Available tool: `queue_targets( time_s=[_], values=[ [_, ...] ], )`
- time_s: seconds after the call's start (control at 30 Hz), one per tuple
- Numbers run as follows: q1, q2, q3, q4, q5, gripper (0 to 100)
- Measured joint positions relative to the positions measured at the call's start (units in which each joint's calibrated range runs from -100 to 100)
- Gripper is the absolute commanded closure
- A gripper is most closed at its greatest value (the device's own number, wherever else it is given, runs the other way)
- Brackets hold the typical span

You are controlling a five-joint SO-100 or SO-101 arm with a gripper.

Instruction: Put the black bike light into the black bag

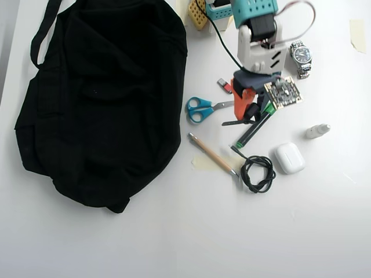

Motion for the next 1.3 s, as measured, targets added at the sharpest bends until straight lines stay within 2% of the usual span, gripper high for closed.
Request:
queue_targets(
  time_s=[0.33,0.87,1.0,1.07,1.13,1.3],
  values=[
    [7.9,-5.7,-18.9,16.0,0.0,98],
    [31.4,-5.8,-22.8,15.9,0.4,98],
    [37.4,-5.8,-17.0,11.8,1.6,98],
    [38.8,-5.7,-11.7,4.5,1.8,98],
    [40.7,-5.8,-3.0,-7.2,1.8,98],
    [44.1,-5.8,15.6,-25.4,1.8,97]
  ],
)
